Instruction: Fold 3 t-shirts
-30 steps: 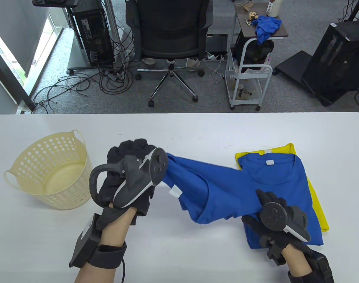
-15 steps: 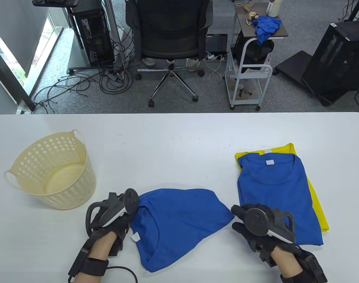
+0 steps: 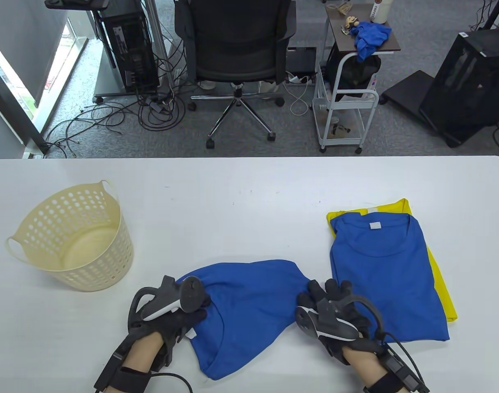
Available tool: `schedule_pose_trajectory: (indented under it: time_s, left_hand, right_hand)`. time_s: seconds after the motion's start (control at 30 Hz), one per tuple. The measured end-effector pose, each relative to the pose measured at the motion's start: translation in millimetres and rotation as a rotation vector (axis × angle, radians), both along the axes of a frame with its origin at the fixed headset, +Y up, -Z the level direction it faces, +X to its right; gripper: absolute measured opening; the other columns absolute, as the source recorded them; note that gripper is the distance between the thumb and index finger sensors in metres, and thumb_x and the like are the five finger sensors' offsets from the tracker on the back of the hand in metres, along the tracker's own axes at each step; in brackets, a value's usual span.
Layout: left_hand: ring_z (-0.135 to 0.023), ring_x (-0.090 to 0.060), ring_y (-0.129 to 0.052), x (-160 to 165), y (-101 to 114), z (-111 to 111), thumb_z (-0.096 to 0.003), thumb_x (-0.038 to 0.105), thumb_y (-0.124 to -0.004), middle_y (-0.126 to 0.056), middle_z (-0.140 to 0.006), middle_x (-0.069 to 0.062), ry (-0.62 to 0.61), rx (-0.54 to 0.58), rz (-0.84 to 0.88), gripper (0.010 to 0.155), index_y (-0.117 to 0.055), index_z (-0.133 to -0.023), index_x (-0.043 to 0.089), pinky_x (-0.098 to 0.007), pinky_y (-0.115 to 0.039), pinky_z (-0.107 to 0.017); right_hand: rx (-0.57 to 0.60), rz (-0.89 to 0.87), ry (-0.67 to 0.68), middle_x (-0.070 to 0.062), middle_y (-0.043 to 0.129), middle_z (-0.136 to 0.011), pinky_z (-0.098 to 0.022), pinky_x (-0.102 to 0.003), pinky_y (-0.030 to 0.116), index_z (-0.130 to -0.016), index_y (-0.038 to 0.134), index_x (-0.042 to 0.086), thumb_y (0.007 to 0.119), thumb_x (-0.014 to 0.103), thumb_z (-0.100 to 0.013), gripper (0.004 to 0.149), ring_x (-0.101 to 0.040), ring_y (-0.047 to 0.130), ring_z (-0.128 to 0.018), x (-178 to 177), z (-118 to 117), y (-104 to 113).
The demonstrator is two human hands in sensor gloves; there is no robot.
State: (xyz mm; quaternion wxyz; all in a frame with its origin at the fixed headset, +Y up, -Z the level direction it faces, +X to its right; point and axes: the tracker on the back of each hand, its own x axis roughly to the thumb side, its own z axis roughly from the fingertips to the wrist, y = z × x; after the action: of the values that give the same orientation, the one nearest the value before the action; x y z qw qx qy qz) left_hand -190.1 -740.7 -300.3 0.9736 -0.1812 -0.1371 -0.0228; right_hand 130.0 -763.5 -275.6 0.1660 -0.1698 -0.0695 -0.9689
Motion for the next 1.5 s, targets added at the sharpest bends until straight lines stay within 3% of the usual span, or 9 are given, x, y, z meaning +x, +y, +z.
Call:
schedule_pose_trajectory:
  time_s: [0.13,0.3,0.47,0.63,0.83,0.93,1.27,1.37,1.5]
  left_hand:
    - [-0.111,-0.020,-0.046,5,-4,2,-0.0429,0.058,-0.065,-0.042,-0.116,0.009,-0.031,-0.043,0.036,0.063,-0.048,-0.103,0.046,-0.055,-0.049,-0.082]
    - [-0.109,-0.021,-0.054,17,18,21,-0.0418,0.057,-0.070,-0.047,-0.115,0.009,-0.139,0.143,0.143,0.064,-0.050,-0.102,0.048,-0.055,-0.052,-0.081]
    - [-0.109,-0.026,-0.053,55,4,39,-0.0365,0.063,-0.075,-0.051,-0.116,0.004,-0.313,-0.079,0.049,0.061,-0.063,-0.095,0.050,-0.056,-0.052,-0.081]
    - [-0.108,-0.047,-0.014,70,-30,37,-0.0313,0.068,-0.076,0.004,-0.113,-0.008,-0.285,-0.245,-0.166,0.099,-0.012,-0.104,0.047,-0.064,-0.036,-0.082]
    - [-0.109,-0.038,-0.051,60,-15,22,-0.0409,0.057,-0.069,-0.041,-0.116,0.001,-0.159,0.029,-0.021,0.050,-0.059,-0.090,0.053,-0.058,-0.056,-0.079]
    - [-0.107,-0.035,-0.059,46,-9,17,-0.0405,0.057,-0.069,-0.054,-0.113,0.003,-0.114,0.059,0.060,0.045,-0.071,-0.085,0.053,-0.056,-0.061,-0.077]
    - [-0.094,-0.020,-0.081,22,88,8,-0.0417,0.056,-0.071,-0.083,-0.097,0.012,0.022,0.374,0.183,0.043,-0.078,-0.083,0.050,-0.050,-0.069,-0.072]
    - [-0.093,-0.019,-0.081,31,117,4,-0.0416,0.056,-0.071,-0.083,-0.097,0.012,0.014,0.411,0.117,0.042,-0.077,-0.083,0.050,-0.050,-0.069,-0.073]
    - [-0.093,-0.019,-0.082,39,144,1,-0.0415,0.056,-0.071,-0.083,-0.096,0.013,0.014,0.467,0.095,0.042,-0.077,-0.083,0.051,-0.049,-0.069,-0.072]
  right_hand:
    - [-0.032,0.016,-0.075,-0.005,0.051,-0.112,-0.071,-0.071,0.046,-0.102,0.045,0.029,0.066,0.054,-0.043,0.067,-0.036,0.070,-0.094,6,-8,1]
    - [-0.065,0.003,-0.157,-0.009,0.047,-0.109,-0.072,-0.071,0.043,-0.103,0.040,0.024,0.062,0.056,-0.043,0.071,-0.031,0.066,-0.092,15,-15,0]
    - [-0.060,-0.044,-0.158,-0.009,0.045,-0.109,-0.072,-0.070,0.043,-0.103,0.040,0.025,0.064,0.055,-0.043,0.071,-0.031,0.063,-0.092,21,-13,-1]
    - [0.114,-0.151,-0.143,-0.006,0.052,-0.110,-0.070,-0.064,0.053,-0.101,0.047,0.029,0.067,0.054,-0.042,0.068,-0.036,0.069,-0.092,28,-6,9]
    - [0.158,-0.176,-0.132,-0.007,0.049,-0.111,-0.070,-0.065,0.052,-0.101,0.047,0.029,0.068,0.054,-0.042,0.067,-0.037,0.067,-0.094,27,-3,17]
    - [0.152,-0.167,-0.132,-0.007,0.050,-0.111,-0.070,-0.065,0.052,-0.101,0.048,0.029,0.068,0.054,-0.042,0.067,-0.037,0.067,-0.094,27,-3,16]
    - [0.135,-0.240,-0.143,-0.008,0.058,-0.108,-0.069,-0.066,0.053,-0.102,0.050,0.027,0.071,0.054,-0.042,0.069,-0.039,0.068,-0.093,36,-5,46]
    - [0.047,-0.190,-0.186,-0.011,0.058,-0.109,-0.069,-0.067,0.051,-0.103,0.052,0.025,0.073,0.055,-0.042,0.071,-0.042,0.066,-0.095,37,-14,52]
    - [-0.138,-0.125,-0.274,-0.012,0.049,-0.112,-0.071,-0.068,0.046,-0.104,0.048,0.023,0.072,0.058,-0.041,0.076,-0.044,0.058,-0.098,27,-35,32]
